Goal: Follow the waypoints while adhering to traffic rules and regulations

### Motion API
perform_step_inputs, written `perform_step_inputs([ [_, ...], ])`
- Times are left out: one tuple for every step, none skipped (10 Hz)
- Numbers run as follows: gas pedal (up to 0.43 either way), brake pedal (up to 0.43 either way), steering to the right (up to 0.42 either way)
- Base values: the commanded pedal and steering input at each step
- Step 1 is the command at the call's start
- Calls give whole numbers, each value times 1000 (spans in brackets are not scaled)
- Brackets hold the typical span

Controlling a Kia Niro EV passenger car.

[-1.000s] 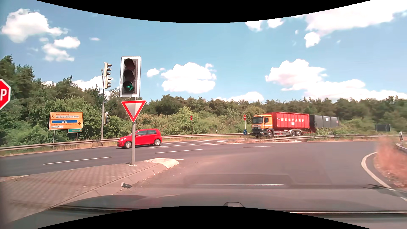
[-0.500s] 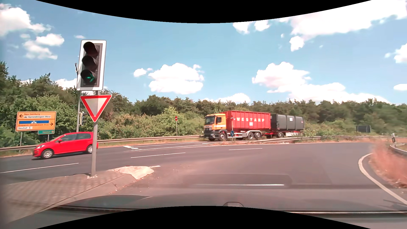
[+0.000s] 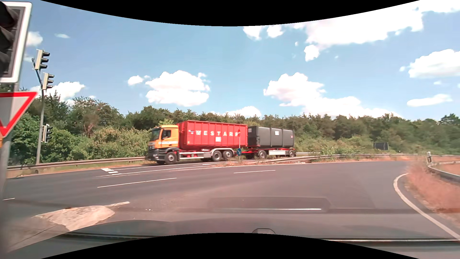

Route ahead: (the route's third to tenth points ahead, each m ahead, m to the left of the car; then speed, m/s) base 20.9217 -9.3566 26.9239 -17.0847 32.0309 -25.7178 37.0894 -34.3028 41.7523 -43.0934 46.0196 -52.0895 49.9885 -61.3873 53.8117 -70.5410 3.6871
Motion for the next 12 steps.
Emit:
perform_step_inputs([
  [358,0,292],
  [358,0,292],
  [358,0,290],
  [358,0,286],
  [358,0,279],
  [358,0,274],
  [358,0,269],
  [358,0,262],
  [358,0,257],
  [358,0,249],
  [358,0,227],
  [358,0,207],
])
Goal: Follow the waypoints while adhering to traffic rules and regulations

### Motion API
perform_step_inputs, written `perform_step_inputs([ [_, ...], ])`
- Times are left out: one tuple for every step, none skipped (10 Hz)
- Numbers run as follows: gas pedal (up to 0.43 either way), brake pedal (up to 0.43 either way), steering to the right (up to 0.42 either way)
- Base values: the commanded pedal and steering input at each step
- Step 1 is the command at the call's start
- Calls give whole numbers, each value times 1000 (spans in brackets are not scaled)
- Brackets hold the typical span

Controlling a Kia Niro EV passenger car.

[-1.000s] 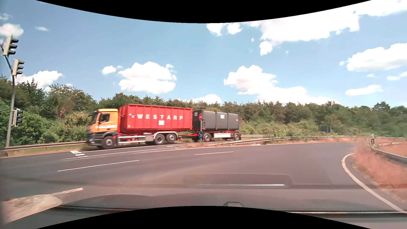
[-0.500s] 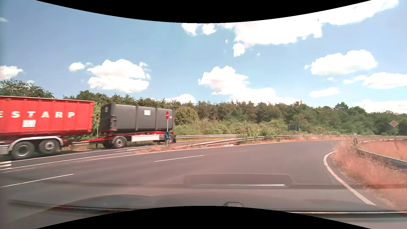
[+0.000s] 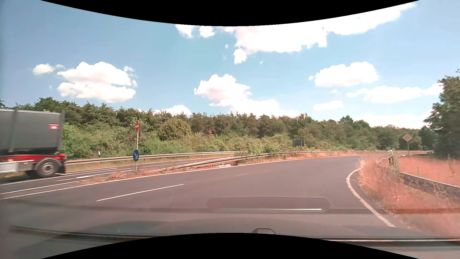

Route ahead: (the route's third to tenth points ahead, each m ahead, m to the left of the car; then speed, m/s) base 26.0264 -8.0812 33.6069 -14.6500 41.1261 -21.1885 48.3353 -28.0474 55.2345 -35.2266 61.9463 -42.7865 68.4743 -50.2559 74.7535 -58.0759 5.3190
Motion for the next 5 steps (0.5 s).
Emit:
perform_step_inputs([
  [358,0,181],
  [358,0,162],
  [358,0,152],
  [358,0,152],
  [358,0,153],
])
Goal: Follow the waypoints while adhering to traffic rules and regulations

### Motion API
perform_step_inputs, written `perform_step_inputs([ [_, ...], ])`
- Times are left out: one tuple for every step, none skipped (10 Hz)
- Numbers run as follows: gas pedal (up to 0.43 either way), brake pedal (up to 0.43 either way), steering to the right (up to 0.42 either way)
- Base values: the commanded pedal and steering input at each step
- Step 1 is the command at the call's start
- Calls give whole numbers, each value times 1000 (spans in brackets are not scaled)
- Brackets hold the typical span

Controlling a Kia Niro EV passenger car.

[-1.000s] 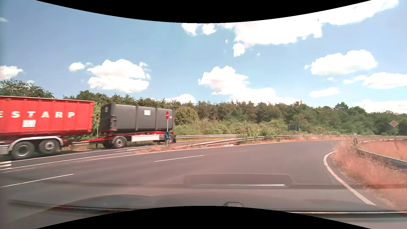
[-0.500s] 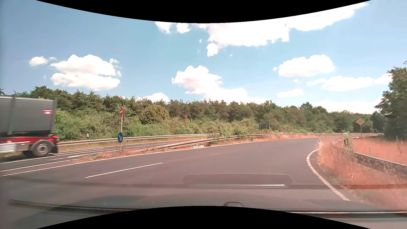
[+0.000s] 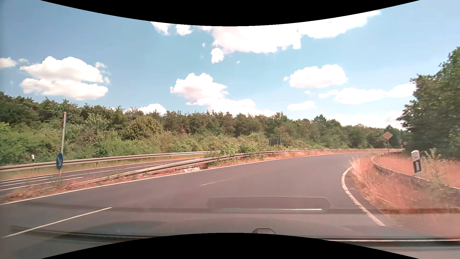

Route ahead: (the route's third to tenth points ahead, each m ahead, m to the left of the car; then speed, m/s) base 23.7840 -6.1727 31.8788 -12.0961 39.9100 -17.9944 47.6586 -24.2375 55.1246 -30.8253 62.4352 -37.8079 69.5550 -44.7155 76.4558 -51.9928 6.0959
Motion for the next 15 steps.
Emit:
perform_step_inputs([
  [358,0,154],
  [358,0,156],
  [358,0,156],
  [358,0,157],
  [358,0,156],
  [358,0,156],
  [358,0,157],
  [358,0,157],
  [358,0,156],
  [358,0,156],
  [358,0,155],
  [358,0,153],
  [358,0,147],
  [358,0,144],
  [358,0,136],
])
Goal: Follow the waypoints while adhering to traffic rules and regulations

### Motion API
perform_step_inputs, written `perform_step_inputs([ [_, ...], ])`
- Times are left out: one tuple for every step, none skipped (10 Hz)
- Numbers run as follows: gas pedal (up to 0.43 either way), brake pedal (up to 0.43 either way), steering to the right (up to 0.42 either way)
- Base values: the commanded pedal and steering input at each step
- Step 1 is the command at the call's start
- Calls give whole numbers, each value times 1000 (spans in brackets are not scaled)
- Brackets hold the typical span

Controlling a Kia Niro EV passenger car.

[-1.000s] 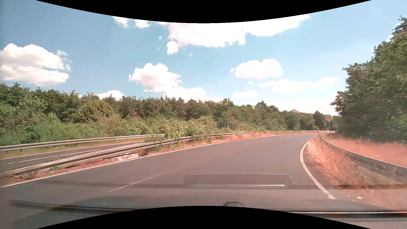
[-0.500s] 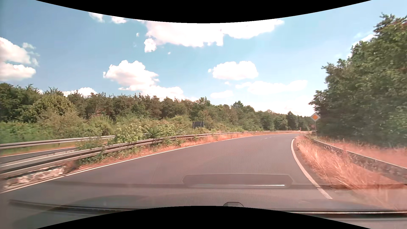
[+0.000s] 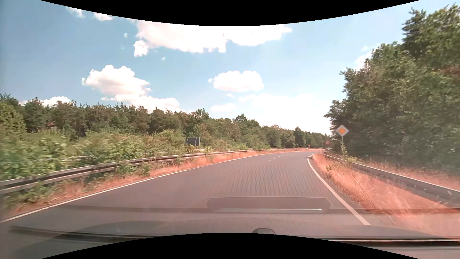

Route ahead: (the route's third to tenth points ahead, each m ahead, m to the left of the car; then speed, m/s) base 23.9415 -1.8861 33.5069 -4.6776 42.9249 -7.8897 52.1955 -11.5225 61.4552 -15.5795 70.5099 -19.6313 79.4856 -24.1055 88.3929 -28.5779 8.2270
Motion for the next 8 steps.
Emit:
perform_step_inputs([
  [358,0,127],
  [358,0,121],
  [358,0,113],
  [358,0,107],
  [358,0,98],
  [358,0,85],
  [358,0,71],
  [358,0,64],
])
